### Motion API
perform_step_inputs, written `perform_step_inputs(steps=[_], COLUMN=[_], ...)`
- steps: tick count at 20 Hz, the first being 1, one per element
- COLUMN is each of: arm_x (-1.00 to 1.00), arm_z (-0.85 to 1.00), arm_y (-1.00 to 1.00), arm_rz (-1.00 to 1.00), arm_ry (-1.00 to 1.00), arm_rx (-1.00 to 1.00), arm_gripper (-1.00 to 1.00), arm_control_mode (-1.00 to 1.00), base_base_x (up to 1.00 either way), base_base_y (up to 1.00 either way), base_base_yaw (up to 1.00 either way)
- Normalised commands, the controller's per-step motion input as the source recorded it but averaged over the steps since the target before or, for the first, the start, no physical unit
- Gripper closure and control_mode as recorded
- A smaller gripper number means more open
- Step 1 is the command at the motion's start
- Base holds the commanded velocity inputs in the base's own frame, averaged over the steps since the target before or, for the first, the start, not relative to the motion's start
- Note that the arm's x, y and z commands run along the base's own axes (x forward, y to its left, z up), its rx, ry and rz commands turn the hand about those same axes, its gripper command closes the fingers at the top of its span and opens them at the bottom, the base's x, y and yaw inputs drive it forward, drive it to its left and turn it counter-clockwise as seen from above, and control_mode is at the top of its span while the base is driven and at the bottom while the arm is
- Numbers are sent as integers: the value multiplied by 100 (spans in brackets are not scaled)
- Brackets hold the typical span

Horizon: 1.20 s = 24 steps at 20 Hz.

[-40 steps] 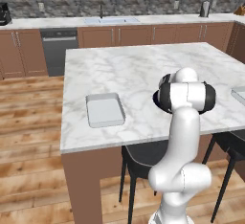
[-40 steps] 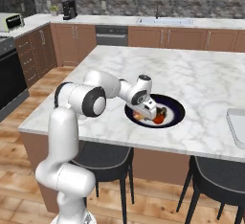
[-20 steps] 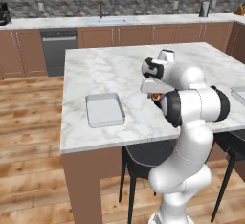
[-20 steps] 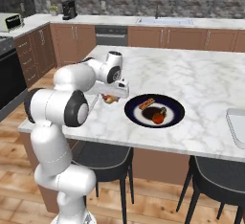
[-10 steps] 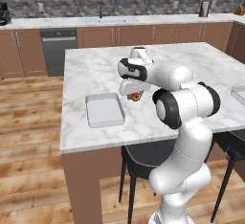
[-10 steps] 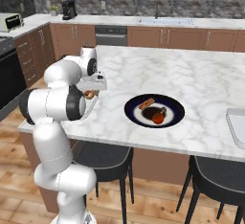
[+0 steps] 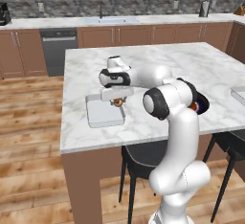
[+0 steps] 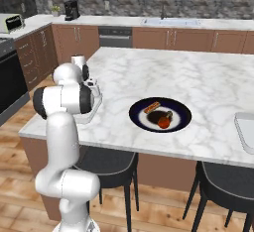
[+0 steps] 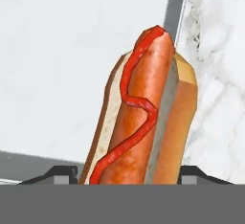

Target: Place one cooked food and one vegetable from the large plate to each tupperware container.

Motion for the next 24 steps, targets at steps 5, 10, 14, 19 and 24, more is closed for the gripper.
perform_step_inputs(steps=[5, 10, 14, 19, 24], arm_x=[68, 17, 7, -25, -28], arm_z=[-51, -43, -26, -1, 0], arm_y=[12, 37, 3, -2, -10], arm_rz=[-10, 0, 0, -1, -1], arm_ry=[5, 0, -9, 0, -6], arm_rx=[-1, -5, 0, 0, 0], arm_gripper=[100, 100, 100, -100, -100], arm_control_mode=[-100, -100, -100, -100, -100], base_base_x=[0, 0, 0, 0, 0], base_base_y=[0, 0, 0, 0, 0], base_base_yaw=[0, 0, 0, 0, 0])
